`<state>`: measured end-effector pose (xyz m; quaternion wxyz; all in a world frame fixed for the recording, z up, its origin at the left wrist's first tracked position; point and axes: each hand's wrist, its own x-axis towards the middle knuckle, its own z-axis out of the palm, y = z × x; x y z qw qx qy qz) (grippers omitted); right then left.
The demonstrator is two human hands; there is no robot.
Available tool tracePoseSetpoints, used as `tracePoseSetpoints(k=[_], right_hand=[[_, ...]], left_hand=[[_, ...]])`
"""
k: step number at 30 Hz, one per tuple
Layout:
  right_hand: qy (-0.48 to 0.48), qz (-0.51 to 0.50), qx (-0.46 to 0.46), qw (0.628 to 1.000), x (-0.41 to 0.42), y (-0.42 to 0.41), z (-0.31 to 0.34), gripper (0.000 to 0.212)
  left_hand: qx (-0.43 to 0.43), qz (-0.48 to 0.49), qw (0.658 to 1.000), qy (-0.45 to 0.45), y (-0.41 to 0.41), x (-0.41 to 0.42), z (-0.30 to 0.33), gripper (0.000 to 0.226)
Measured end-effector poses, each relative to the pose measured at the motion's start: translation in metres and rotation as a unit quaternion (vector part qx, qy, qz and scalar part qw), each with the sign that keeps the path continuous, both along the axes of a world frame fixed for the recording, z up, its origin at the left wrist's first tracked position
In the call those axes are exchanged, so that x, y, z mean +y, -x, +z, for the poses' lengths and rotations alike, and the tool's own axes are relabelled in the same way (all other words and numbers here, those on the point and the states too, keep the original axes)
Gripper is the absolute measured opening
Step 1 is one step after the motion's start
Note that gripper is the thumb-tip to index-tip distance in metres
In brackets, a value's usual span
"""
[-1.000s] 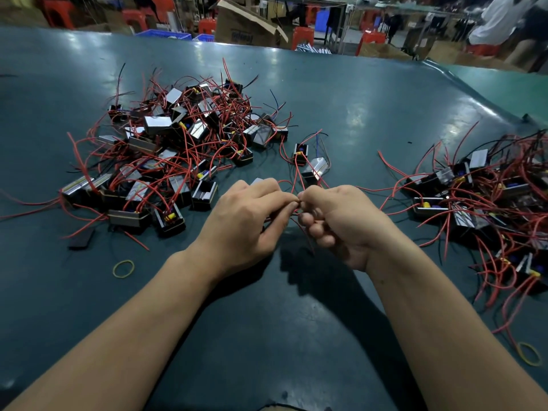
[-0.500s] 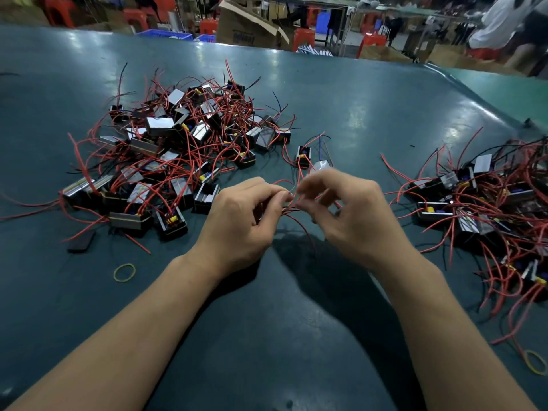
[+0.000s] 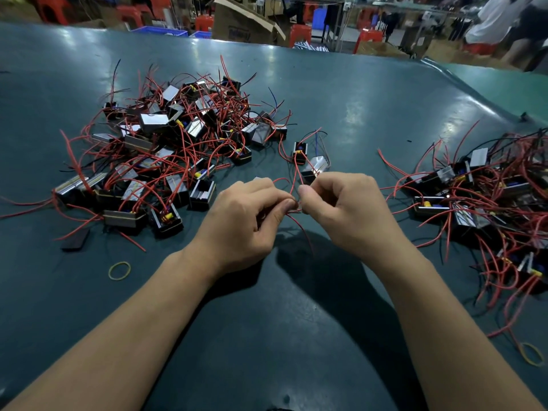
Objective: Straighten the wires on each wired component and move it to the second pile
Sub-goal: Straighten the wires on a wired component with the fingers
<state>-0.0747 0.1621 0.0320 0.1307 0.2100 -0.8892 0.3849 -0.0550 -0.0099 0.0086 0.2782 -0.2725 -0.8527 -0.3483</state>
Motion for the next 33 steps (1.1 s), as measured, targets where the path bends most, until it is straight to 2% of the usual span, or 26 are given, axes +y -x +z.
tracePoseSetpoints(k=[3,8,10,12,14,15,16,18,19,21,25,28,33], right_hand=[[0.125,0.002,-0.157,0.980,-0.003,0.002,-0.001,0.035],[0.154,0.027,-0.205,0.966,-0.005,-0.003,0.003,0.039],[0.209,0.016,-0.311,0.927,-0.005,-0.004,0.005,0.039],[0.277,0.009,-0.414,0.867,-0.007,-0.005,0.007,0.036],[0.305,-0.001,-0.448,0.840,-0.010,-0.006,0.009,0.036],[0.289,-0.008,-0.426,0.857,-0.012,-0.008,0.008,0.037],[0.245,-0.018,-0.369,0.897,-0.013,-0.009,0.007,0.038],[0.097,-0.045,-0.163,0.981,-0.010,-0.009,0.003,0.030],[0.044,-0.047,-0.055,0.996,-0.007,-0.007,0.002,0.022],[0.014,0.009,0.044,0.999,0.000,-0.003,0.003,0.009],[-0.045,0.070,0.073,0.994,0.006,0.001,-0.002,0.025],[-0.050,0.093,0.144,0.984,0.005,0.002,-0.003,0.018],[-0.091,0.085,0.128,0.984,0.007,0.001,0.002,0.031]], left_hand=[[0.005,0.004,1.000,-0.007,0.001,-0.002,-0.001,0.016],[0.018,0.003,1.000,0.002,0.002,-0.003,-0.001,0.016],[0.044,0.003,0.999,0.026,0.000,0.000,0.000,0.014],[0.067,0.006,0.997,0.046,-0.001,0.000,0.000,0.013],[0.073,0.012,0.996,0.051,0.000,0.000,0.000,0.013],[0.070,0.016,0.996,0.045,0.001,-0.001,-0.001,0.013],[0.064,0.021,0.997,0.035,0.001,-0.002,-0.001,0.014],[0.052,0.030,0.998,0.015,0.001,-0.003,-0.002,0.015],[0.047,0.033,0.998,0.008,0.002,-0.003,-0.001,0.015],[0.044,0.036,0.998,-0.001,0.003,-0.004,-0.001,0.016],[0.042,0.025,0.999,-0.010,0.003,-0.004,0.000,0.017],[0.036,0.018,0.999,-0.011,0.004,-0.003,-0.002,0.017],[0.024,0.006,1.000,-0.008,0.004,-0.003,-0.003,0.017]])
